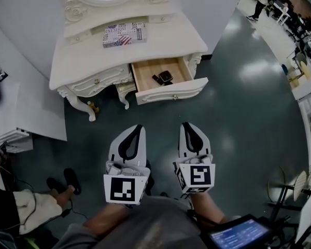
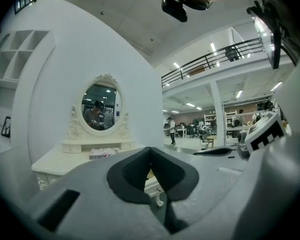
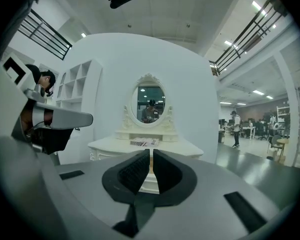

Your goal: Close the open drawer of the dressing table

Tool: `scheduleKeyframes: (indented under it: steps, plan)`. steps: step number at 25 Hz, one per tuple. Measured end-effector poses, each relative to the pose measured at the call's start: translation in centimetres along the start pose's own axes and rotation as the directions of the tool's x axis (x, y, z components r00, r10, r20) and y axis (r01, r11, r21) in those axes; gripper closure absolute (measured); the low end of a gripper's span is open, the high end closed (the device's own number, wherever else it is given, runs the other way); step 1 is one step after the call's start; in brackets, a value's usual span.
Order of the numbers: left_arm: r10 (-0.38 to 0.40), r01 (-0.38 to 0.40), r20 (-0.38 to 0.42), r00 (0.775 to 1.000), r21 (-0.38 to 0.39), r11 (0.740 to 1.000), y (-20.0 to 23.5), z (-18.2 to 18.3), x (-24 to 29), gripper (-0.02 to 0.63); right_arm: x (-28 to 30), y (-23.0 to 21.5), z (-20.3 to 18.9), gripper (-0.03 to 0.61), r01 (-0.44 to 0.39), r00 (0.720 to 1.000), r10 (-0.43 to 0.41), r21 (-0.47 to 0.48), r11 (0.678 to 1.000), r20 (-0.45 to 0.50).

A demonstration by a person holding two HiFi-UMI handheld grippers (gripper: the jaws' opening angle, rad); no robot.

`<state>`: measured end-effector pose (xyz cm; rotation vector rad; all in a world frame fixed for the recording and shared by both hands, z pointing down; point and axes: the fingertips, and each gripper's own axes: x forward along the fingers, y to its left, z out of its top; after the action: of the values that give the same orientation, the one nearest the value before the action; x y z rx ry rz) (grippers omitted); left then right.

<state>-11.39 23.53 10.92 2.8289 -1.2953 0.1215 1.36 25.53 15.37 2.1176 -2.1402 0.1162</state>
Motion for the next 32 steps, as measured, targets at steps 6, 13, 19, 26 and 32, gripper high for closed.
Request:
scheduleKeyframes:
  steps: [6,13,19,26,32]
  plan:
    - [-0.045,0.044,0.035,0.998,0.018,0.999,1.9,1.7,3.5,0.598,3.3,-1.0,2.0,0.565,0.051,0.998,-0.051,-0.008,0.999,0.027]
    - [-0.071,0.069,0.075,0.995,0.031,0.997,2.2,3.6,6.0,0.598,5.0,-2.8,4.1,0.565,0.081,0.994,-0.079,-0.017,0.997,0.069]
    - [-0.065,0.063,0.064,0.996,0.027,0.998,2.5,2.7,8.9,0.598,7.9,-4.6,2.9,0.565,0.082,0.995,-0.082,0.001,0.997,0.053]
    - [-0.034,0.033,0.038,0.999,0.021,0.999,3.3,1.4,13.1,0.598,12.8,-6.1,0.8,0.565,0.015,1.000,-0.015,0.003,1.000,-0.005]
    - [-0.035,0.035,-0.027,0.999,0.002,0.999,3.9,-0.7,17.2,0.598,16.3,-7.3,-1.6,0.564,-0.019,0.996,0.021,0.014,1.000,-0.089]
